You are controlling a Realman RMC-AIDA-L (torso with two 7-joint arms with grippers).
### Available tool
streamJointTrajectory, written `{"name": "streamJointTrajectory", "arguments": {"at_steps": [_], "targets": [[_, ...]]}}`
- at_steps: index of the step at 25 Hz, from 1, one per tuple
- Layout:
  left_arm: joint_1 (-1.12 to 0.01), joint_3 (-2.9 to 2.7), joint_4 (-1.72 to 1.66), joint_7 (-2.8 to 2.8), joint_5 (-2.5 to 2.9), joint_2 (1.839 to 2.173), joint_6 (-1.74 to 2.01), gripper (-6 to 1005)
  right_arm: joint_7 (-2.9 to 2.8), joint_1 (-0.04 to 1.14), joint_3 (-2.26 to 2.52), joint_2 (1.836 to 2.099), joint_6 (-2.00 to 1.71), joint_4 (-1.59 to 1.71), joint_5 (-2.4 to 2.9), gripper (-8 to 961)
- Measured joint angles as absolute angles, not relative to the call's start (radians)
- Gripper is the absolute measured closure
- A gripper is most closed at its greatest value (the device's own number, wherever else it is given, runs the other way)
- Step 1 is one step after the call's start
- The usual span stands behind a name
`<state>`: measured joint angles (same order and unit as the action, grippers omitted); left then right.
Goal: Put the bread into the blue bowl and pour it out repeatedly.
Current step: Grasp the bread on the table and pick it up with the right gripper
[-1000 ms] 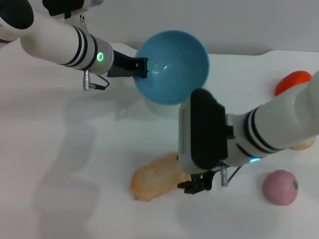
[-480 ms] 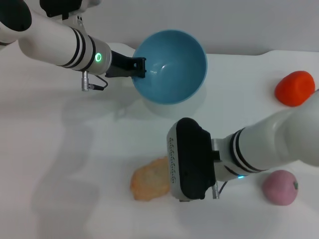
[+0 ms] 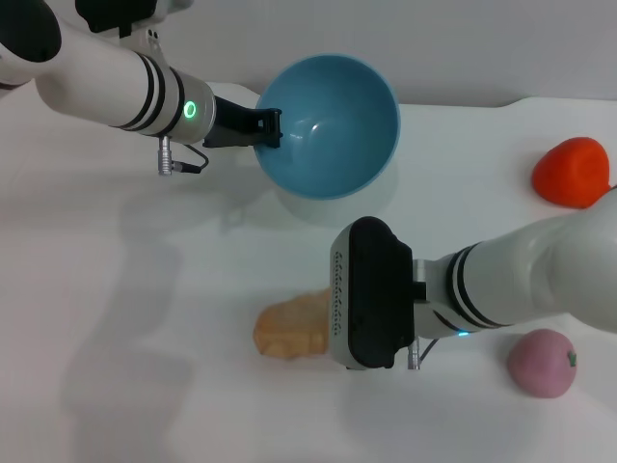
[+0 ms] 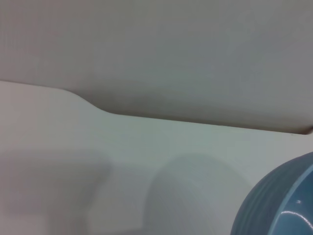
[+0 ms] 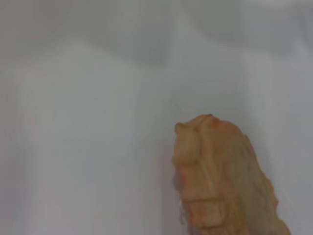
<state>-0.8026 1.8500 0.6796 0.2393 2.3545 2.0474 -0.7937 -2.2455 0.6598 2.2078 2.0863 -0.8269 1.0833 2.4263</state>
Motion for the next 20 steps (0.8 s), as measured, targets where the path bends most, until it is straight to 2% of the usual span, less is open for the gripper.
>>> {"name": "streamJointTrajectory", "arguments": {"at_steps": [3,11,16,20], "targets": [[-0.802,1.850,0.680,0.239,2.355,2.048,-0.792,1000,-2.245,0.660,2.208,2.086,-0.817,1.078,2.428,322],[-0.802,1.850,0.680,0.239,2.355,2.048,-0.791,1000,-2.248,0.632,2.166,2.084,-0.796,1.094,2.427,495],[-0.801,1.850,0.680,0.239,2.355,2.048,-0.791,1000,-2.251,0.558,2.025,2.084,-0.820,1.166,2.384,582],[-0.801,1.850,0.680,0.239,2.355,2.048,-0.792,1000,-2.237,0.490,1.878,2.079,-0.915,1.232,2.260,611]]}}
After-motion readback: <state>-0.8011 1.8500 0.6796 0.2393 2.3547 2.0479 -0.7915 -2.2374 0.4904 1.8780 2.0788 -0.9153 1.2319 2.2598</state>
